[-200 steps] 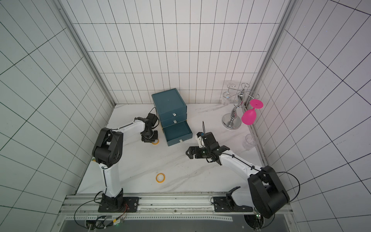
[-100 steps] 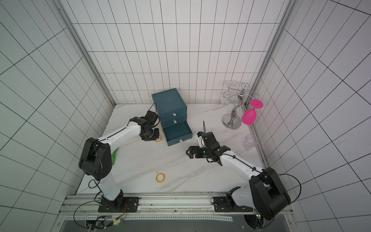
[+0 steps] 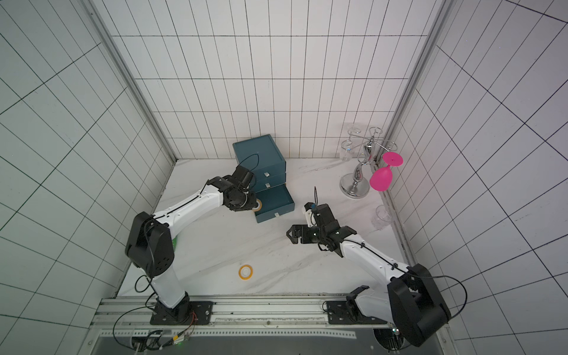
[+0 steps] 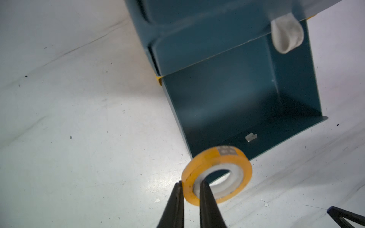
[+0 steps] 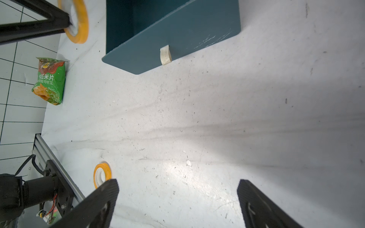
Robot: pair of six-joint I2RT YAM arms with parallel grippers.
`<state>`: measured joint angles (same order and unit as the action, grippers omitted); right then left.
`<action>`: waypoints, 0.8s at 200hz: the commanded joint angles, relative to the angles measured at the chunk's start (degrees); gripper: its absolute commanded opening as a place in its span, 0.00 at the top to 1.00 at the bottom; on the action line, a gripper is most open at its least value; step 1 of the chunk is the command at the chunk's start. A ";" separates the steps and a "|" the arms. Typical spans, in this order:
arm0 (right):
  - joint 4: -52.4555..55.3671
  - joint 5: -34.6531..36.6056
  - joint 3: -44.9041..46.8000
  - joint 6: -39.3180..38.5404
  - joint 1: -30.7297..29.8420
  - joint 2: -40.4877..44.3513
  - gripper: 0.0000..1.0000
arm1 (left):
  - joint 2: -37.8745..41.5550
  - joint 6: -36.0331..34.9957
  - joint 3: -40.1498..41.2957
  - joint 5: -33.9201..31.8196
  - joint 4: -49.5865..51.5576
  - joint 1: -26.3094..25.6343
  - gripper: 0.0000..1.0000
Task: Place the transparent tape into the drawer according to color
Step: Place the tape in the drawer.
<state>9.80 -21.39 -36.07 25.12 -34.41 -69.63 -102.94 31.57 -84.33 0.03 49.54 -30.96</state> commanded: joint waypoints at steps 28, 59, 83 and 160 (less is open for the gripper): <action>1.14 1.26 1.62 0.43 1.30 2.44 0.01 | -2.62 0.83 -2.15 0.81 -4.21 -1.12 0.64; 1.26 1.20 2.23 0.39 1.40 2.76 0.01 | -0.03 0.43 -0.39 1.18 -4.10 -1.20 0.62; 1.42 1.00 2.41 0.18 1.38 2.56 0.01 | 3.04 -0.65 2.06 3.25 -3.32 -1.28 0.60; 3.01 -0.49 3.32 -0.07 1.37 2.90 0.01 | 15.63 -3.03 18.89 7.45 2.84 -8.92 0.25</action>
<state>11.14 -21.08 -34.72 25.21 -33.69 -67.75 -90.67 28.67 -70.13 6.11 49.87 -36.40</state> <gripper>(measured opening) 0.987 0.726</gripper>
